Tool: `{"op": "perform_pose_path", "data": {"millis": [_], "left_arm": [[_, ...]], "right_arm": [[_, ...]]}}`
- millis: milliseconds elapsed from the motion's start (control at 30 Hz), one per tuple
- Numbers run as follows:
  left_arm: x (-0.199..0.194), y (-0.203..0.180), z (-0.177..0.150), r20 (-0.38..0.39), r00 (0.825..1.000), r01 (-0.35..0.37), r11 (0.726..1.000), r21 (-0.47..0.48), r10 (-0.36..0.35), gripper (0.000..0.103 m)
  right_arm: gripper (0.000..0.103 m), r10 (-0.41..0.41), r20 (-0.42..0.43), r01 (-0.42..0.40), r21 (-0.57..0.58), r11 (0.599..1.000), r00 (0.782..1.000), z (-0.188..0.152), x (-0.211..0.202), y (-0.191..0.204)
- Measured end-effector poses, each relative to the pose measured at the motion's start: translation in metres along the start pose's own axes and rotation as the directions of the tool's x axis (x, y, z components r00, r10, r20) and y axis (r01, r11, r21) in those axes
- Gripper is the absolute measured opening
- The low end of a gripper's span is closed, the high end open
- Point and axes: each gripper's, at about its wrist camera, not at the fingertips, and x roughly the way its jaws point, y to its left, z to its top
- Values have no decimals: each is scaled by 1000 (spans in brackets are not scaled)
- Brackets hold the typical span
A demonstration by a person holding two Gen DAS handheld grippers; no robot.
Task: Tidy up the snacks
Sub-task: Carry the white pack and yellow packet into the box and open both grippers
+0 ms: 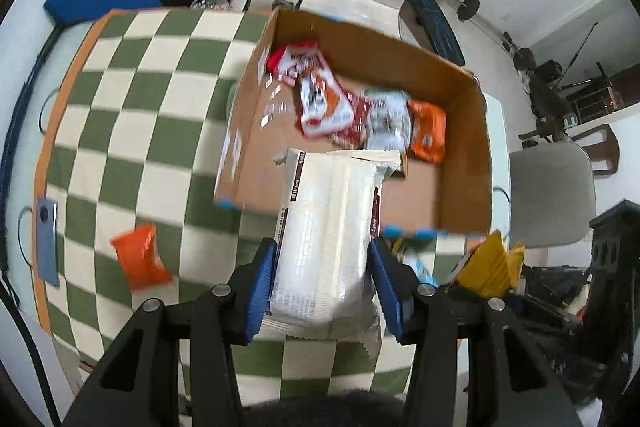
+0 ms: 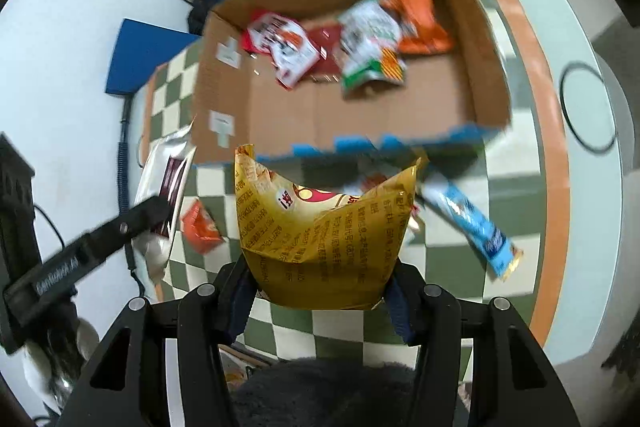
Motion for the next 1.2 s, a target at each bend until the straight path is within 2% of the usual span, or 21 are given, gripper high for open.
{"op": "perform_pose_path", "data": {"millis": [167,400,667,1033,1100,1133,1200], "left_arm": [[32,2,52,-84,996,10,1000,-25,-12,45],[88,12,96,-220,975,-17,996,-90,-3,45],[120,14,108,-293,955,-62,995,-74,38,45],[139,22,104,-354,932,-100,993,-56,74,47],[137,24,104,-345,936,-103,992,-73,72,46],[136,25,105,-338,939,-93,993,-79,61,46],[133,24,107,-322,944,-92,993,-68,66,53]], "right_arm": [[58,-24,-2,24,-68,997,1000,48,14,24],[58,-68,-57,62,-107,992,996,101,62,40],[58,-104,-146,86,-123,989,984,121,115,37],[59,-100,-195,79,-111,991,976,128,141,33],[62,-112,-219,89,-111,990,969,130,146,33],[75,-120,-221,98,-108,989,968,130,147,33],[91,-117,-207,96,-106,990,971,131,148,33]]}}
